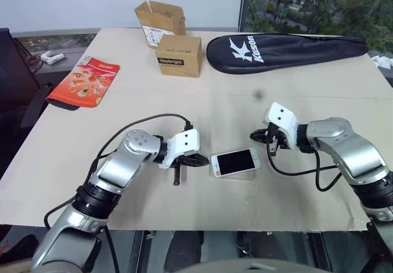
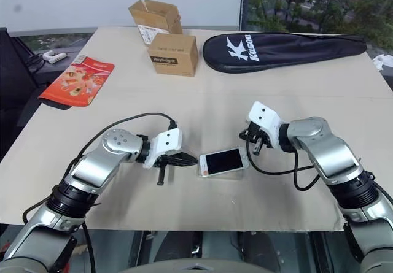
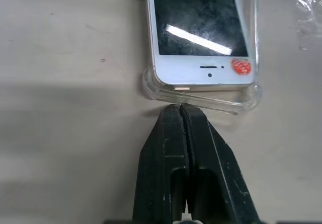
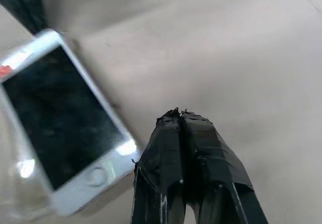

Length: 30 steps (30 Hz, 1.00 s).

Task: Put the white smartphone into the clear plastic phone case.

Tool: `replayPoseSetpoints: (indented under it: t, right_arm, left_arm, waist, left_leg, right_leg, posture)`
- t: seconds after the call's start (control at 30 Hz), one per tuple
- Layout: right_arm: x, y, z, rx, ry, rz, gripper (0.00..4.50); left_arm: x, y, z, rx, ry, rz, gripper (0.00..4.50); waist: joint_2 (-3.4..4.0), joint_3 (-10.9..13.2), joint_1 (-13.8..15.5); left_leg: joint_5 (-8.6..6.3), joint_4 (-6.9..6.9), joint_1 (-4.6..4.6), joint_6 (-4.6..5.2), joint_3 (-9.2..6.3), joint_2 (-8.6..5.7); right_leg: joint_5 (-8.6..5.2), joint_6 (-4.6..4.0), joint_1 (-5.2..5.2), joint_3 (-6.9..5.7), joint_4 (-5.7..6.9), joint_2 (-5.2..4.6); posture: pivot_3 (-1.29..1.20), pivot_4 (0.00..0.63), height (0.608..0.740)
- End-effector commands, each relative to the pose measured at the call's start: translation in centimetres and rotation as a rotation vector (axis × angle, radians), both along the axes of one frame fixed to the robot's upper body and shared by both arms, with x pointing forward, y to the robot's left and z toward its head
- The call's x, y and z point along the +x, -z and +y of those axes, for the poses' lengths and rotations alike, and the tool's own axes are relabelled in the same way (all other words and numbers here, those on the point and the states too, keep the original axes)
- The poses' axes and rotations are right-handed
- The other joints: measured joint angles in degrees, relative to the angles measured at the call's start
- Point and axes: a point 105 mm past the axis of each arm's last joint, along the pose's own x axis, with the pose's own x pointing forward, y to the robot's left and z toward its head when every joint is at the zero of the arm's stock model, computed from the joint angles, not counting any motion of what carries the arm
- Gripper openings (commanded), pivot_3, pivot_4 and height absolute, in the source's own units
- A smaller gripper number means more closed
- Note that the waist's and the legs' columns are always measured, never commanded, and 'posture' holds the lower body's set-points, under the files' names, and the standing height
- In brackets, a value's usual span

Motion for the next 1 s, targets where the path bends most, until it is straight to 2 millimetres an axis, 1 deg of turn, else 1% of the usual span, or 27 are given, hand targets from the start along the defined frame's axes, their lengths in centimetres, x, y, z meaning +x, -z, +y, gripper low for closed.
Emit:
replayPoseSetpoints:
  t: [0.03, 0.07, 0.17, 0.3, 0.5, 0.93, 1.0]
  right_arm:
    - [0.3, -0.3, 0.4, -0.031, -0.032, -0.057, 0.04]
    - [0.2, -0.1, 0.5, -0.043, -0.043, -0.052, 0.04]
    - [-1.2, 0.3, 0.4, -0.073, -0.093, -0.008, 0.04]
    - [-2.3, 0.2, 0.0, -0.091, -0.112, 0.013, 0.04]
    - [-3.3, 0.1, -0.3, -0.103, -0.119, 0.034, 0.04]
    - [-3.9, 0.2, -1.0, -0.114, -0.096, 0.06, 0.04]
    - [-3.7, 0.0, -1.2, -0.112, -0.085, 0.046, 0.04]
  left_arm:
    - [-0.5, -0.3, -0.5, -0.008, 0.027, -0.006, 0.0]
    - [-0.5, -0.3, -0.5, -0.008, 0.028, -0.005, 0.0]
    - [-0.5, -0.3, -0.5, -0.008, 0.029, -0.003, 0.0]
    - [-0.6, -0.3, -0.4, -0.008, 0.03, -0.001, 0.0]
    - [-0.5, -0.2, -0.5, -0.008, 0.032, 0.002, 0.0]
    - [-0.5, -0.1, -0.6, -0.008, 0.035, 0.002, 0.0]
    - [-0.5, -0.1, -0.6, -0.01, 0.034, 0.003, 0.0]
  waist:
    - [0.0, 0.0, -0.06]
    - [0.0, 0.0, -0.06]
    - [0.0, 0.0, -0.01]
    - [0.0, 0.0, -0.08]
    - [0.0, 0.0, -0.09]
    - [0.0, 0.0, -0.07]
    - [0.0, 0.0, -0.09]
  left_leg:
    - [0.0, 0.0, 0.0, 0.0, 0.01, 0.0]
    - [0.0, 0.0, 0.0, 0.0, 0.0, 0.0]
    - [0.0, 0.0, 0.0, 0.0, 0.0, 0.0]
    - [0.0, 0.0, -0.01, 0.0, 0.0, 0.0]
    - [0.0, 0.0, 0.0, 0.0, -0.01, 0.0]
    - [0.0, 0.0, 0.0, 0.0, -0.01, 0.0]
    - [0.0, 0.0, 0.0, 0.0, -0.01, 0.0]
  right_leg:
    - [0.0, 0.0, -0.01, 0.01, 0.0, 0.0]
    - [0.0, 0.0, -0.01, 0.01, 0.01, 0.0]
    - [0.0, 0.0, -0.02, 0.01, 0.02, 0.0]
    - [0.0, 0.0, -0.02, 0.01, 0.01, 0.0]
    - [0.0, 0.0, -0.02, 0.01, 0.02, 0.01]
    - [0.0, 0.0, -0.02, 0.01, 0.01, 0.0]
    - [0.0, 0.0, -0.02, 0.01, 0.01, 0.0]
  posture:
    - [0.0, 0.15, 0.732]
    - [0.0, 0.15, 0.732]
    - [0.0, 0.15, 0.732]
    - [0.0, 0.15, 0.732]
    - [0.0, 0.15, 0.732]
    - [0.0, 0.15, 0.732]
    - [0.0, 0.15, 0.732]
